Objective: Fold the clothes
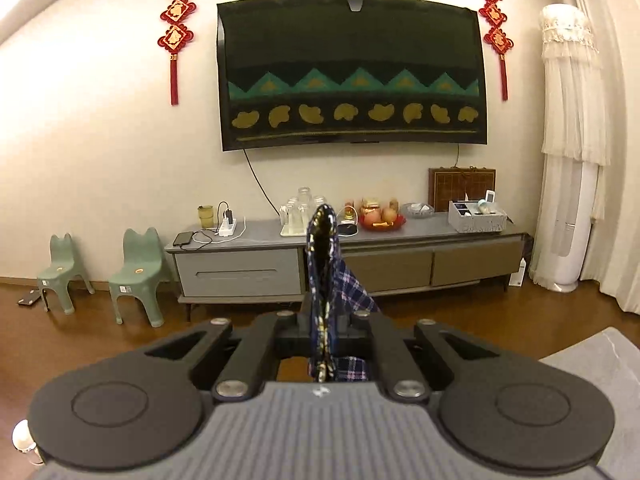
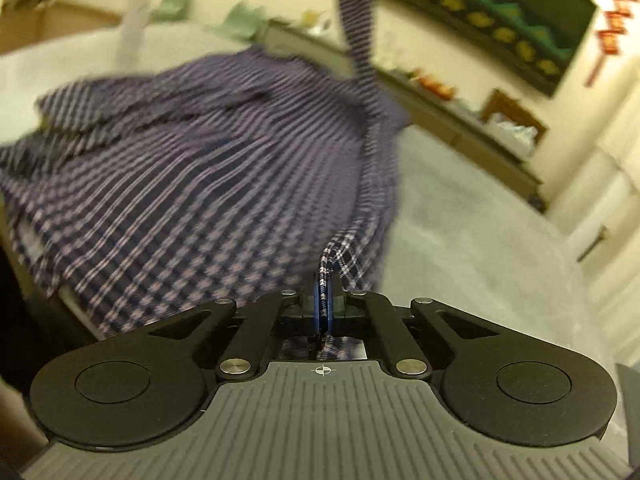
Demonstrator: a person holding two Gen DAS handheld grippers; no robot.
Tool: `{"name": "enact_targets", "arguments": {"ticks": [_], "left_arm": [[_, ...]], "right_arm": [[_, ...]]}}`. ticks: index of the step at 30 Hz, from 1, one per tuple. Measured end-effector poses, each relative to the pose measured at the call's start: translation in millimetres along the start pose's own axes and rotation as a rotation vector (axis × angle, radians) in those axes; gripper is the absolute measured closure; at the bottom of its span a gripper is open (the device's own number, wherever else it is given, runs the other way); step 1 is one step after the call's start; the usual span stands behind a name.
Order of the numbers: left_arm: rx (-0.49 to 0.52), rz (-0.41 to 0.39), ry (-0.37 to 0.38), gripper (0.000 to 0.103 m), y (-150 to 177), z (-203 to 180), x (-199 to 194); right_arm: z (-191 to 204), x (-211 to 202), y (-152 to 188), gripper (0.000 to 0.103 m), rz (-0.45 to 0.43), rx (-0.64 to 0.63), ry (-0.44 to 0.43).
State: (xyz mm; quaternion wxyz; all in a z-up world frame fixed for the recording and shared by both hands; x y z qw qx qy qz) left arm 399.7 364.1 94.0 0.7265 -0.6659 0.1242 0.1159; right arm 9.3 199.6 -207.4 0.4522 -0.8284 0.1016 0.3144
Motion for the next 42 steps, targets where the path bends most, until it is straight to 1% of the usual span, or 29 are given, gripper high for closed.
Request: {"name": "enact_targets", "arguments": {"ticks": [1, 2, 3, 5, 7, 8, 9, 11, 14, 15, 16, 18, 19, 22, 25, 26, 28, 29, 30, 32, 34, 36, 37, 39, 40, 41, 42], "left_arm": [[0.001, -0.004, -0.011, 0.097, 4.0, 1.4, -0.6], [0.002, -0.009, -0.022, 0.097, 8.3, 2.9, -1.4], [0.002, -0.015, -0.039, 0.097, 11.6, 5.6, -2.2], [0.007, -0.028, -0.075, 0.097, 17.3, 11.4, -3.8], [0.012, -0.024, -0.086, 0.097, 20.2, 16.6, -2.8], [0.017, -0.022, -0.093, 0.097, 19.0, 19.0, -1.6], [0.021, -0.022, -0.093, 0.097, 15.4, 20.1, -0.2], [0.031, -0.022, -0.087, 0.097, 7.2, 21.8, 2.8], [0.025, 0.000, -0.049, 0.097, -6.1, 17.0, 13.8], [0.025, 0.005, -0.046, 0.097, -10.1, 13.3, 18.0], [0.025, 0.006, -0.043, 0.097, -12.9, 9.6, 21.3], [0.023, 0.005, -0.035, 0.097, -17.0, 2.6, 26.9], [0.022, 0.003, -0.029, 0.097, -18.4, -0.8, 29.4], [0.024, -0.009, -0.012, 0.096, -21.9, -13.3, 32.8], [0.064, -0.028, -0.001, 0.096, -24.1, -24.2, 32.8], [0.077, -0.035, 0.003, 0.096, -25.6, -26.8, 32.5], [0.094, -0.052, 0.007, 0.096, -28.6, -30.3, 31.5], [0.100, -0.062, 0.009, 0.096, -30.8, -31.4, 30.8], [0.105, -0.071, 0.012, 0.096, -32.9, -32.5, 30.2], [0.113, -0.084, 0.021, 0.096, -36.2, -35.0, 29.2], [0.122, -0.084, 0.034, 0.096, -35.0, -38.0, 29.0], [0.129, -0.079, 0.039, 0.096, -27.4, -37.9, 28.4], [0.132, -0.076, 0.040, 0.096, -23.2, -37.7, 28.0], [0.129, -0.063, 0.042, 0.096, -15.4, -33.2, 29.2], [0.129, -0.056, 0.041, 0.096, -11.5, -30.5, 29.7], [0.129, -0.049, 0.040, 0.096, -7.5, -27.8, 30.1], [0.129, -0.041, 0.040, 0.096, -3.5, -25.1, 30.6]], "right_arm": [[7.0, 4.5, 4.6, 0.100, 0.016, -0.011, -0.009], [11.7, 6.7, 8.6, 0.096, 0.022, -0.012, -0.020], [13.2, 5.6, 10.5, 0.096, 0.018, -0.010, -0.030], [12.6, 1.4, 9.4, 0.095, 0.006, 0.019, -0.088], [8.8, -1.7, 9.6, 0.094, 0.005, 0.048, -0.131], [6.4, -3.0, 10.1, 0.088, 0.006, 0.061, -0.148], [3.6, -4.9, 9.5, 0.074, 0.004, 0.077, -0.169], [-7.5, -15.4, 1.4, 0.057, -0.024, 0.130, -0.226], [-34.3, -34.6, -22.6, 0.057, -0.090, 0.248, -0.328], [-45.8, -36.9, -32.9, 0.057, -0.112, 0.283, -0.343], [-55.5, -32.9, -43.1, 0.057, -0.129, 0.278, -0.319], [-69.1, -17.6, -62.3, 0.051, -0.157, 0.207, -0.229], [-73.5, -3.5, -71.1, 0.050, -0.158, 0.164, -0.186], [-77.3, 64.4, -85.4, 0.052, -0.088, 0.046, -0.103], [-78.6, 124.5, -95.8, 0.056, -0.025, -0.013, -0.076], [-79.0, 141.1, -98.1, 0.058, -0.004, -0.021, -0.086], [-81.0, 166.4, -101.7, 0.074, 0.044, 0.021, -0.137], [-82.1, 178.5, -103.7, 0.094, 0.069, 0.049, -0.162], [-84.7, 186.2, -107.7, 0.099, 0.083, 0.086, -0.187], [-92.5, 190.2, -120.9, 0.102, 0.081, 0.181, -0.240], [-97.8, 187.2, -135.2, 0.102, 0.055, 0.288, -0.315], [-97.7, 187.4, -142.1, 0.101, 0.053, 0.382, -0.401], [-97.4, 189.4, -141.3, 0.099, 0.060, 0.424, -0.444], [-104.1, 191.9, -132.8, 0.073, 0.080, 0.472, -0.484], [-111.9, 189.3, -127.5, 0.067, 0.076, 0.495, -0.479], [-123.3, 183.5, -121.8, 0.063, 0.058, 0.522, -0.455], [-134.8, 175.9, -115.2, 0.063, 0.041, 0.549, -0.434]]}}
Point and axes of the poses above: each gripper's, at about its wrist camera, not at the fingertips, and x roughly the way its jaws point, z to its left, y to its underside, the point moved 7 cm from there along x, roughly the way its jaws point, and after that the axes turned 1 degree about -z, right-handed, at the moved point
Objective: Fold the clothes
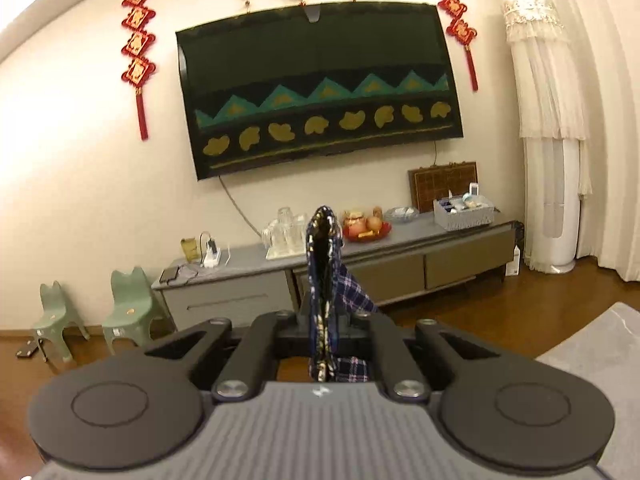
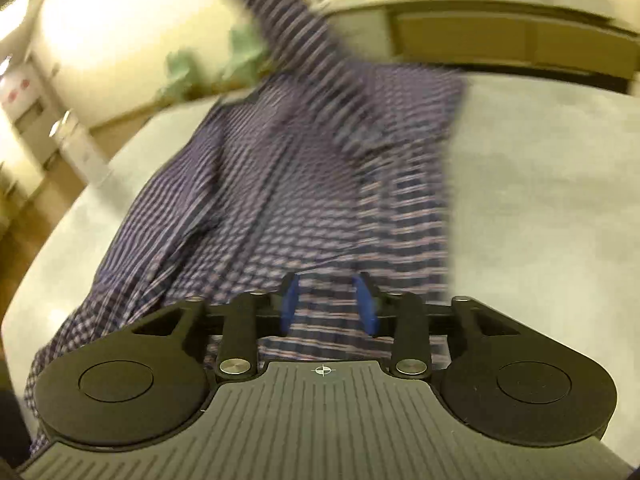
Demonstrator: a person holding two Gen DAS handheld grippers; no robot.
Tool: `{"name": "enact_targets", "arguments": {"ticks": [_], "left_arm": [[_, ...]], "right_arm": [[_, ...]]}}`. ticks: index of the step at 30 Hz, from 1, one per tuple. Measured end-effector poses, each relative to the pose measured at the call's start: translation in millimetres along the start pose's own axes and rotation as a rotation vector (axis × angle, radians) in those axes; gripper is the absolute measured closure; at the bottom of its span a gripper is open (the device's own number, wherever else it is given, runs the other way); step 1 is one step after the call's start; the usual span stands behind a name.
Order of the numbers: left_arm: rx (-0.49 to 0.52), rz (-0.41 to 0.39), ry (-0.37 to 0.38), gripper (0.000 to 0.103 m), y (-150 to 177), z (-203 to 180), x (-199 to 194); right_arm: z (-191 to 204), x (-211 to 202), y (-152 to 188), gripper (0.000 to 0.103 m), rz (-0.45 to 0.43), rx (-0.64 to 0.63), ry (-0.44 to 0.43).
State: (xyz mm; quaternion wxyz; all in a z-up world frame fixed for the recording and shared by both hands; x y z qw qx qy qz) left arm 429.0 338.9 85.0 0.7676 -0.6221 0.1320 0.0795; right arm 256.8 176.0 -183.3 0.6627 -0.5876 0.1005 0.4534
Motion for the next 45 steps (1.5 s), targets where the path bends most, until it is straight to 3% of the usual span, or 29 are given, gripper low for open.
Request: {"name": "enact_targets", "arguments": {"ticks": [2, 5, 8, 11, 13, 14, 15, 16, 17, 20, 22, 25, 29, 30, 34, 38, 41, 43, 45], "left_arm": [[-0.002, 0.013, -0.012, 0.096, 3.1, 4.1, 3.8], [-0.035, 0.030, -0.038, 0.096, 2.7, 6.7, 12.4], [-0.066, 0.028, -0.057, 0.096, -1.1, 7.2, 14.3], [-0.060, 0.007, -0.064, 0.096, -10.2, 7.4, 10.2], [-0.048, -0.010, -0.072, 0.096, -17.1, 8.6, 8.0], [-0.045, -0.015, -0.071, 0.096, -19.7, 9.0, 7.4], [-0.043, -0.020, -0.073, 0.096, -22.3, 9.7, 7.8], [-0.040, -0.026, -0.076, 0.096, -25.0, 10.4, 8.3], [-0.040, -0.031, -0.077, 0.096, -26.7, 10.9, 9.0], [-0.050, -0.044, -0.089, 0.096, -26.7, 12.5, 10.8], [-0.064, -0.028, -0.093, 0.096, -19.8, 14.3, 15.4], [-0.071, 0.017, -0.076, 0.096, -0.2, 14.0, 19.2], [-0.058, 0.051, -0.038, 0.095, 27.6, 12.7, 12.0], [-0.058, 0.055, -0.030, 0.095, 32.0, 12.7, 9.0], [-0.073, 0.052, 0.029, 0.095, 41.0, 5.8, -8.1], [-0.048, 0.016, 0.066, 0.095, 36.7, -13.2, -32.6], [0.017, -0.034, 0.100, 0.094, 29.9, -35.6, -56.6], [0.075, -0.071, 0.138, 0.094, 28.1, -55.6, -77.4], [0.162, -0.103, 0.205, 0.094, 37.3, -87.1, -107.6]], "right_arm": [[-11.1, -24.3, 8.5, 0.063, -0.034, -0.005, 0.040], [1.0, -39.7, 30.9, 0.062, -0.016, -0.127, 0.074], [20.2, -34.4, 41.3, 0.051, -0.018, -0.278, 0.126], [31.2, -14.9, 35.5, 0.051, -0.020, -0.364, 0.185], [28.5, 2.6, 27.3, 0.057, 0.006, -0.365, 0.213], [26.1, 11.4, 23.5, 0.064, 0.024, -0.360, 0.224], [23.7, 20.2, 19.6, 0.085, 0.041, -0.354, 0.235], [21.3, 26.5, 15.7, 0.098, 0.053, -0.341, 0.237], [18.9, 30.4, 11.7, 0.102, 0.059, -0.319, 0.228], [16.5, 34.1, -1.2, 0.103, 0.051, -0.238, 0.171], [21.3, 33.8, -5.6, 0.103, 0.043, -0.202, 0.125], [24.8, 42.3, -0.7, 0.098, 0.067, -0.217, 0.123], [19.7, 14.9, 9.3, 0.064, 0.072, -0.226, 0.102], [18.3, 0.6, 11.8, 0.060, 0.056, -0.220, 0.090], [14.3, -62.6, 39.6, 0.060, 0.006, -0.208, 0.063], [33.7, -103.2, 106.6, 0.072, 0.074, -0.240, -0.015], [38.5, -118.3, 153.1, 0.068, 0.110, -0.295, 0.033], [45.2, -129.4, 165.5, 0.068, 0.109, -0.328, 0.038], [44.4, -137.8, 164.6, 0.065, 0.107, -0.276, -0.003]]}}
Point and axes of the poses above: each gripper's, at about its wrist camera, not at the fingertips, and x roughly the way its jaws point, z to its left, y to its underside, the point moved 7 cm from there along x, roughly the way its jaws point, and after that the axes turned 1 degree about -z, right-handed, at the moved point
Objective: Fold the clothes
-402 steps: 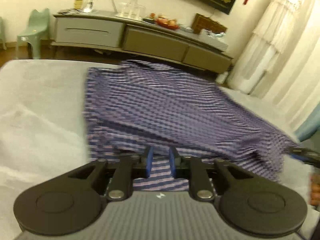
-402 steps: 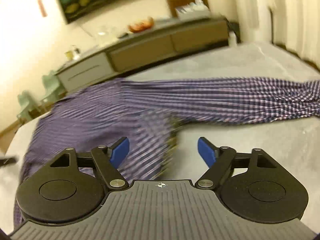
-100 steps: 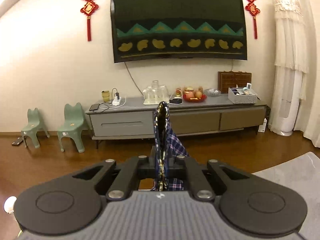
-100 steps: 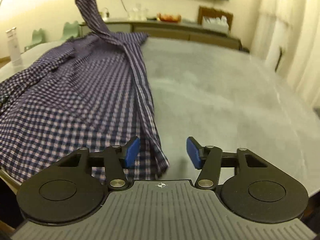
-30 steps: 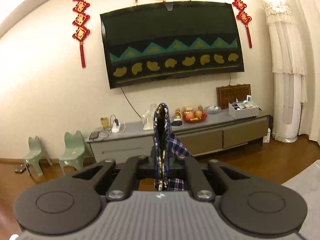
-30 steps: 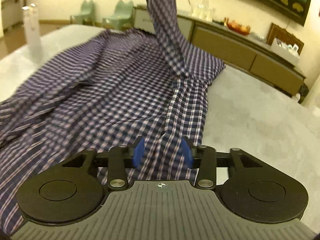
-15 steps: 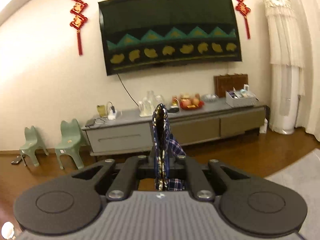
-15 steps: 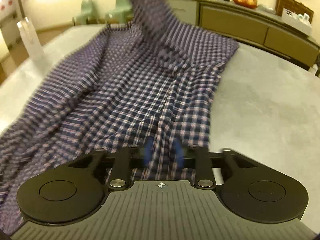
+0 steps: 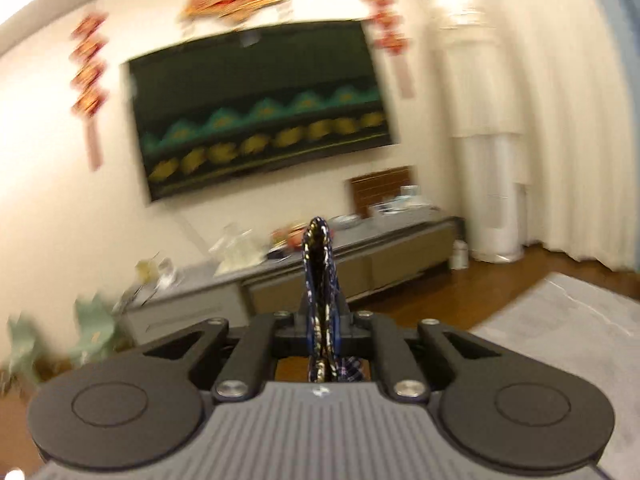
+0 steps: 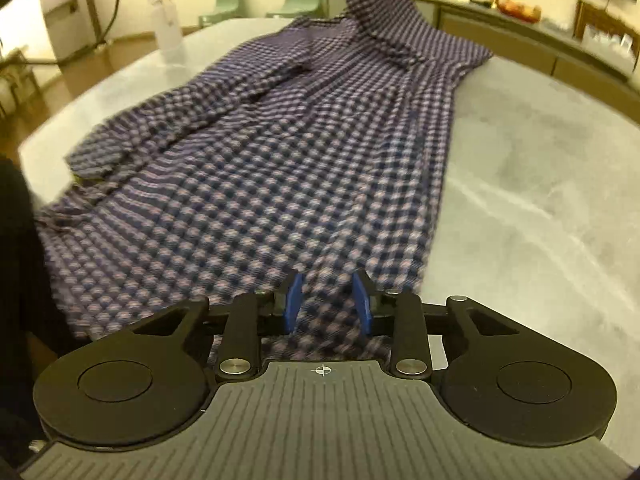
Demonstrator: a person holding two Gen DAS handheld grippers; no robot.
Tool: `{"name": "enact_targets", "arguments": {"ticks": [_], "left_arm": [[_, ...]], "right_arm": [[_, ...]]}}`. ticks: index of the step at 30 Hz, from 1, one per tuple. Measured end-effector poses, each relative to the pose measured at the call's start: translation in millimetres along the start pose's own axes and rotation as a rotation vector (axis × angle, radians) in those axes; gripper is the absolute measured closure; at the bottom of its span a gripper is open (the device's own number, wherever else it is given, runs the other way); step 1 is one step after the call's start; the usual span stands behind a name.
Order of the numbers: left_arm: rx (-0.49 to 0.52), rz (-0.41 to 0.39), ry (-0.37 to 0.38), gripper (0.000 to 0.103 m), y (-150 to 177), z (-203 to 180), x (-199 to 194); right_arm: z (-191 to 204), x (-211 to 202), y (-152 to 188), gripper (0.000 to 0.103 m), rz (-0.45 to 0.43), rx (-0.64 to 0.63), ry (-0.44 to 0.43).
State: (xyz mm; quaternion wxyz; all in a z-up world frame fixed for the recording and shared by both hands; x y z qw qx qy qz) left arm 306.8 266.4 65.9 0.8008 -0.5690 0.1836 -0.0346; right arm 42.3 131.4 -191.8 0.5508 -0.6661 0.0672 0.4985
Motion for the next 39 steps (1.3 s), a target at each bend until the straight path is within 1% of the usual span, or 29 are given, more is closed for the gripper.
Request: {"name": "enact_targets", "arguments": {"ticks": [2, 3, 4, 5, 6, 8, 10, 11, 13, 16, 19, 20, 22, 26, 28, 29, 31, 32, 33, 35, 37, 38, 39], "left_arm": [[0.080, -0.018, 0.076, 0.094, 10.4, -44.8, -26.4], [0.126, -0.022, 0.116, 0.094, 21.3, -71.7, -41.4], [0.161, -0.023, 0.146, 0.094, 32.4, -94.0, -54.1], [0.200, -0.016, 0.186, 0.094, 48.3, -119.1, -67.0], [0.240, -0.003, 0.216, 0.094, 66.3, -141.6, -76.8], [0.316, 0.032, 0.249, 0.094, 102.3, -177.3, -89.1], [0.386, 0.071, 0.268, 0.095, 137.8, -205.9, -96.6], [0.413, 0.089, 0.274, 0.095, 152.2, -216.4, -98.8], [0.450, 0.121, 0.300, 0.095, 173.6, -230.9, -101.9], [0.518, 0.149, 0.307, 0.095, 195.9, -237.5, -104.6], [0.529, 0.189, 0.320, 0.095, 213.1, -232.2, -105.2], [0.536, 0.196, 0.334, 0.095, 218.4, -233.7, -106.7], [0.564, 0.201, 0.351, 0.094, 229.3, -238.3, -112.1], [0.623, 0.191, 0.330, 0.094, 251.7, -246.9, -121.9], [0.633, 0.180, 0.326, 0.085, 255.1, -250.2, -124.0], [0.635, 0.175, 0.327, 0.080, 255.1, -250.6, -124.4], [0.631, 0.160, 0.315, 0.044, 253.4, -250.0, -125.9], [0.607, 0.159, 0.318, 0.040, 251.6, -246.0, -127.7], [0.576, 0.159, 0.323, 0.039, 249.5, -240.9, -129.8], [0.463, 0.197, 0.345, 0.038, 242.6, -220.8, -131.7], [0.294, 0.236, 0.370, 0.035, 232.9, -187.6, -129.7], [0.196, 0.255, 0.372, 0.033, 227.9, -166.8, -124.4], [0.102, 0.275, 0.369, 0.028, 223.4, -145.6, -115.0]], "right_arm": [[-13.7, -4.7, -2.3, 0.058, -0.043, 0.110, -0.023], [-27.1, -8.2, -4.9, 0.056, -0.067, 0.192, -0.040], [-41.2, -9.9, -6.7, 0.055, -0.095, 0.290, -0.071], [-56.1, -10.3, -7.0, 0.050, -0.123, 0.399, -0.109], [-72.7, -12.5, -5.7, 0.047, -0.147, 0.507, -0.152], [-96.1, -12.9, 0.5, 0.046, -0.170, 0.671, -0.226], [-109.0, -8.0, 5.9, 0.044, -0.178, 0.788, -0.276], [-112.7, -7.6, 8.4, 0.041, -0.180, 0.827, -0.293], [-115.9, -4.5, 12.9, 0.038, -0.177, 0.870, -0.307], [-116.1, -2.2, 14.1, 0.035, -0.165, 0.879, -0.301], [-116.4, -1.7, 12.2, 0.032, -0.164, 0.873, -0.301], [-115.9, -1.4, 11.7, 0.028, -0.164, 0.869, -0.301], [-114.1, 0.2, 11.1, 0.026, -0.162, 0.861, -0.298], [-114.0, 8.1, 7.2, 0.026, -0.160, 0.852, -0.290], [-114.7, 9.1, 3.3, 0.026, -0.169, 0.855, -0.295], [-114.7, 9.8, -0.7, 0.026, -0.175, 0.856, -0.306], [-113.6, 12.1, -12.7, 0.025, -0.188, 0.851, -0.338], [-112.1, 14.6, -18.6, 0.020, -0.192, 0.841, -0.350], [-109.8, 18.8, -23.9, 0.016, -0.188, 0.827, -0.348], [-103.8, 29.5, -32.1, 0.017, -0.166, 0.789, -0.327], [-94.3, 37.0, -32.3, 0.022, -0.126, 0.753, -0.317], [-89.5, 39.8, -31.6, 0.027, -0.107, 0.737, -0.313], [-84.0, 41.8, -30.5, 0.031, -0.089, 0.717, -0.314]]}}
Point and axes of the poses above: each gripper's, at about its wrist camera, not at the fingertips, and x roughly the way its jaws point, z to its left, y to its underside, the point moved 7 cm from there along x, roughly the way its jaws point, and after that the axes turned 1 degree about -z, right-handed, at the moved point
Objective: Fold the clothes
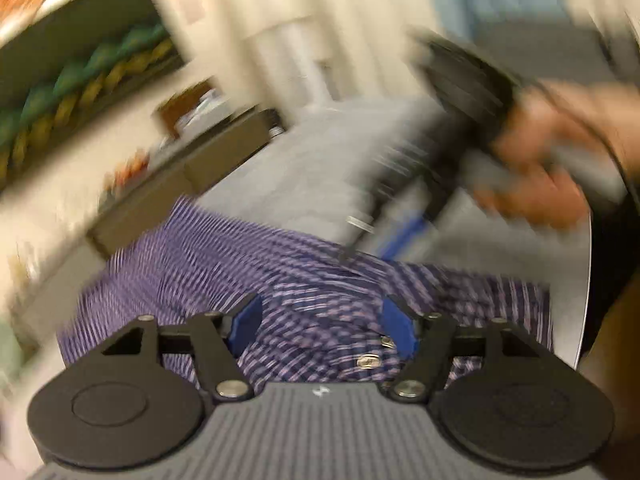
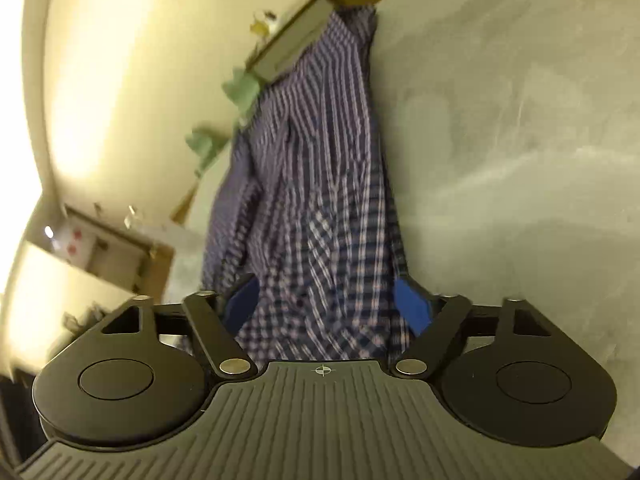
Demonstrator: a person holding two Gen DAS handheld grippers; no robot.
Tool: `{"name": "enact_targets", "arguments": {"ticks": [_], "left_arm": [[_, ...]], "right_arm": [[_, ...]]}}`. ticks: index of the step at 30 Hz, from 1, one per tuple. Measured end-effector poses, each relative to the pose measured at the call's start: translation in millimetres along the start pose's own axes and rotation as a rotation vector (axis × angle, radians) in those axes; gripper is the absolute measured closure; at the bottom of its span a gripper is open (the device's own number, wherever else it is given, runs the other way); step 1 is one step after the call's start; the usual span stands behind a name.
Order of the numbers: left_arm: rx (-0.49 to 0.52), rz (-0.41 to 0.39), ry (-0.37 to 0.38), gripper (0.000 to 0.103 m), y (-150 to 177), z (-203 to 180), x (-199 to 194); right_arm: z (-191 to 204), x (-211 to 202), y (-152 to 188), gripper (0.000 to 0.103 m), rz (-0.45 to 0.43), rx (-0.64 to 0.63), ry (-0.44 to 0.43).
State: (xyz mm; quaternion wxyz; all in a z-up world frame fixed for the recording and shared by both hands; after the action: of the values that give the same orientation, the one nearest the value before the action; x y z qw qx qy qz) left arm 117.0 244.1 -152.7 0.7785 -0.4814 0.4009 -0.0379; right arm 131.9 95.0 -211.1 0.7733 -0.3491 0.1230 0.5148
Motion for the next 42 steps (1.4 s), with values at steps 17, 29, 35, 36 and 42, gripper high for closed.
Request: {"name": "enact_targets", "arguments": {"ticks": [17, 29, 35, 36, 42], "left_arm": [[-0.324, 0.290, -0.238, 0.103, -36.6, 155.8, 227.9], [-0.567, 0.218, -0.307, 0.073, -27.8, 210.8, 208.4], [-0.467, 0.229, -0.214, 0.047, -34.5, 175.9, 222.5], [-0.439, 0.242, -0.220, 0.087, -32.4, 169.9, 225.7], [-0.521, 0.238, -0.273, 0.101, -25.3, 184.2, 216.9]], "right_arm": [[20.8, -8.1, 11.8, 0.099, -0.061, -0.305, 0.171], [44.4, 12.0, 25.5, 0.055, -0.038, -0.453, 0.243], [46.4, 5.9, 28.0, 0.052, -0.070, -0.476, 0.287], [47.7, 9.5, 31.8, 0.075, -0.042, -0.480, 0.276], [81.2, 7.6, 41.7, 0.101, -0.064, -0.589, 0.215]]}}
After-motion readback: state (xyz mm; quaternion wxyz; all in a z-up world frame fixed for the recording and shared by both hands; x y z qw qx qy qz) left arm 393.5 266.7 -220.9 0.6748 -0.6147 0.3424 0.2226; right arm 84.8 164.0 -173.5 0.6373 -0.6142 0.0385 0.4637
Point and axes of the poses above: each gripper's, at about its wrist camera, not at the fingertips, and x roughly the way its jaws point, z to its left, y to its underside, the point moved 7 cm from there along x, roughly the way its jaws point, and after that the axes turned 1 degree about -z, right-handed, at the moved point
